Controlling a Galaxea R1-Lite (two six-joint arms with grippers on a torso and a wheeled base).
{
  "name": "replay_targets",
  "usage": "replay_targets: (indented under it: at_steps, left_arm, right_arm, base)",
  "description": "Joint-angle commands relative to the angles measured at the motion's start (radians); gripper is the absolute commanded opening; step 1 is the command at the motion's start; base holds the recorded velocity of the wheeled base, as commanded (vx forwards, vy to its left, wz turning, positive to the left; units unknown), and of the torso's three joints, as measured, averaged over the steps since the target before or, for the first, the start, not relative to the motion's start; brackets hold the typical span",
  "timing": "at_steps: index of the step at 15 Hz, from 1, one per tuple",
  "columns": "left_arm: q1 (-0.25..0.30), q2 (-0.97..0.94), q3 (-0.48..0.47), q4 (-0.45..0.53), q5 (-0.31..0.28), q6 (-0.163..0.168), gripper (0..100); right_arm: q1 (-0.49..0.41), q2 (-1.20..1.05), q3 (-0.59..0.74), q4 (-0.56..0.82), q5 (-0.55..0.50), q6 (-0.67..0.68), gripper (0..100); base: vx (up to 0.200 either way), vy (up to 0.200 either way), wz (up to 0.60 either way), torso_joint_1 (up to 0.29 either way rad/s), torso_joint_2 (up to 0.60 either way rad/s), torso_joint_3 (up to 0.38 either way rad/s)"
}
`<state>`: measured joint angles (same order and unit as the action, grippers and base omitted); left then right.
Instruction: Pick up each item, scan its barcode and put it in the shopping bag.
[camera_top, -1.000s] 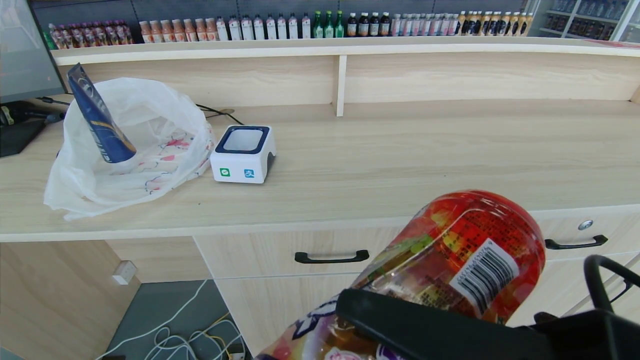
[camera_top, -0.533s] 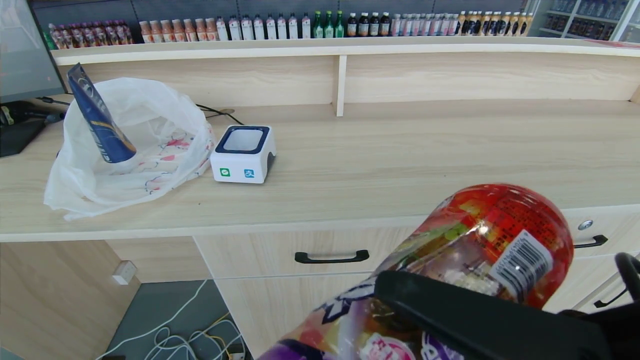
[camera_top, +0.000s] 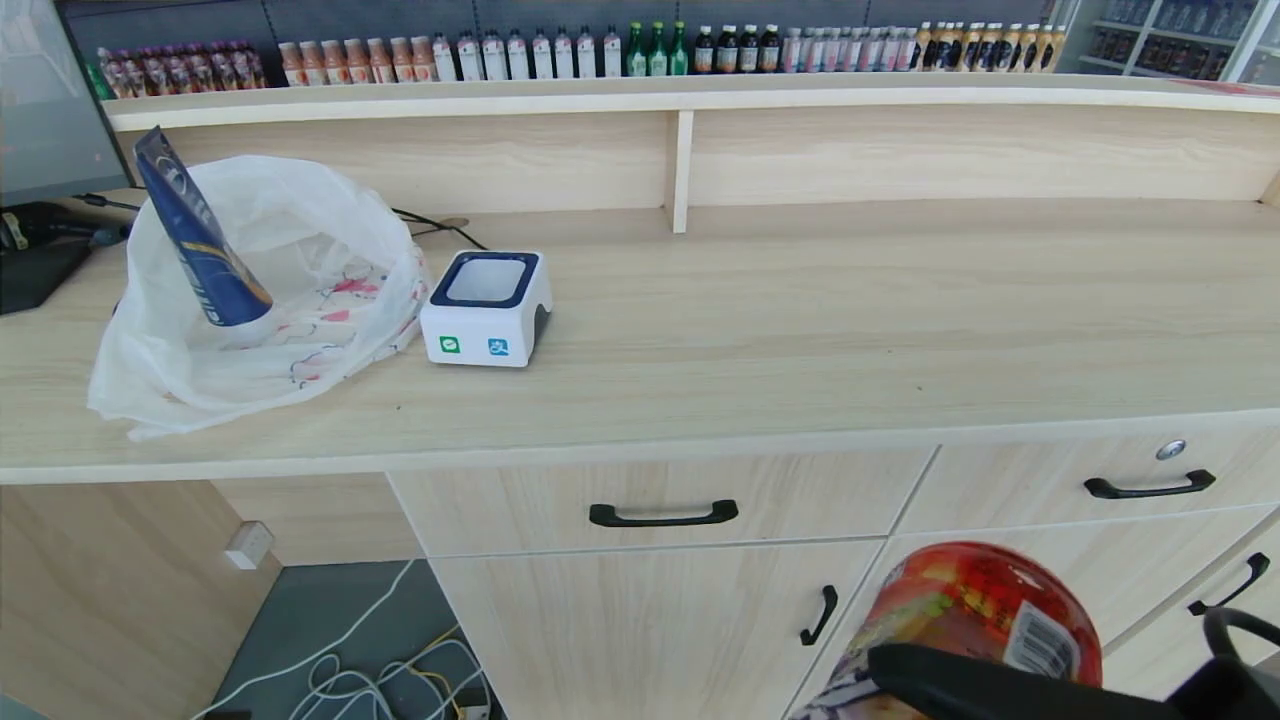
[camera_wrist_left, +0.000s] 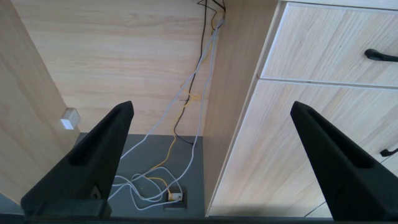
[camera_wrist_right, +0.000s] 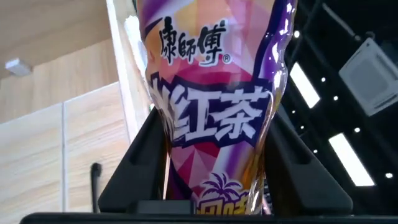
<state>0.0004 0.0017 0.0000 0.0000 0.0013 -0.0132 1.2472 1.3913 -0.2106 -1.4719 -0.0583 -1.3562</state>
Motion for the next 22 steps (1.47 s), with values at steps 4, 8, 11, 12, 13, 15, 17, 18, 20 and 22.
replay_targets:
  at_steps: [4, 8, 11, 12, 13, 15, 17, 18, 20, 22]
  left_arm:
    - [0.001, 0.0, 0.0, 0.0, 0.0, -0.001, 100]
    - [0.0, 0.001, 0.0, 0.0, 0.0, -0.001, 100]
    - [0.001, 0.0, 0.0, 0.0, 0.0, -0.001, 100]
    - [0.0, 0.0, 0.0, 0.0, 0.0, -0.001, 100]
    - [0.0, 0.0, 0.0, 0.0, 0.0, -0.001, 100]
    - [0.001, 0.0, 0.0, 0.0, 0.0, -0.001, 100]
    - [0.001, 0.0, 0.0, 0.0, 0.0, -0.001, 100]
    - [0.0, 0.0, 0.0, 0.0, 0.0, -0.001, 100]
    - [0.0, 0.0, 0.0, 0.0, 0.0, -0.001, 100]
    - [0.001, 0.0, 0.0, 0.0, 0.0, -0.001, 100]
  right_arm:
    - [-0.058, -0.193, 0.117, 0.007, -0.008, 0.144, 0]
    - [-0.061, -0.227, 0.142, 0.168, -0.041, 0.532, 0]
    - [-0.08, -0.233, 0.128, 0.214, 0.048, 0.72, 0]
    - [-0.086, -0.224, 0.125, 0.223, 0.104, 0.767, 0]
    - [-0.103, -0.218, 0.119, 0.237, 0.187, 0.809, 0]
    - [-0.177, -0.198, 0.103, 0.242, 0.296, 0.858, 0]
    - [-0.246, -0.152, 0.068, 0.242, 0.345, 0.888, 0]
    - [-0.285, -0.124, 0.03, 0.24, 0.33, 0.982, 0]
    - [-0.308, -0.097, -0.009, 0.24, 0.259, 1.074, 0]
    - [-0.33, -0.086, -0.004, 0.24, 0.202, 1.174, 0]
  base:
    - [0.0, 0.0, 0.0, 0.0, 0.0, 0.0]
    - [0.0, 0.0, 0.0, 0.0, 0.0, 0.0]
    - [0.0, 0.0, 0.0, 0.0, 0.0, 0.0]
    - [0.0, 0.0, 0.0, 0.0, 0.0, 0.0]
    - [0.0, 0.0, 0.0, 0.0, 0.0, 0.0]
    - [0.0, 0.0, 0.0, 0.0, 0.0, 0.0]
    - [0.0, 0.0, 0.0, 0.0, 0.0, 0.0]
    - [0.0, 0.0, 0.0, 0.0, 0.0, 0.0]
    - [0.0, 0.0, 0.0, 0.0, 0.0, 0.0]
    - [0.0, 0.0, 0.0, 0.0, 0.0, 0.0]
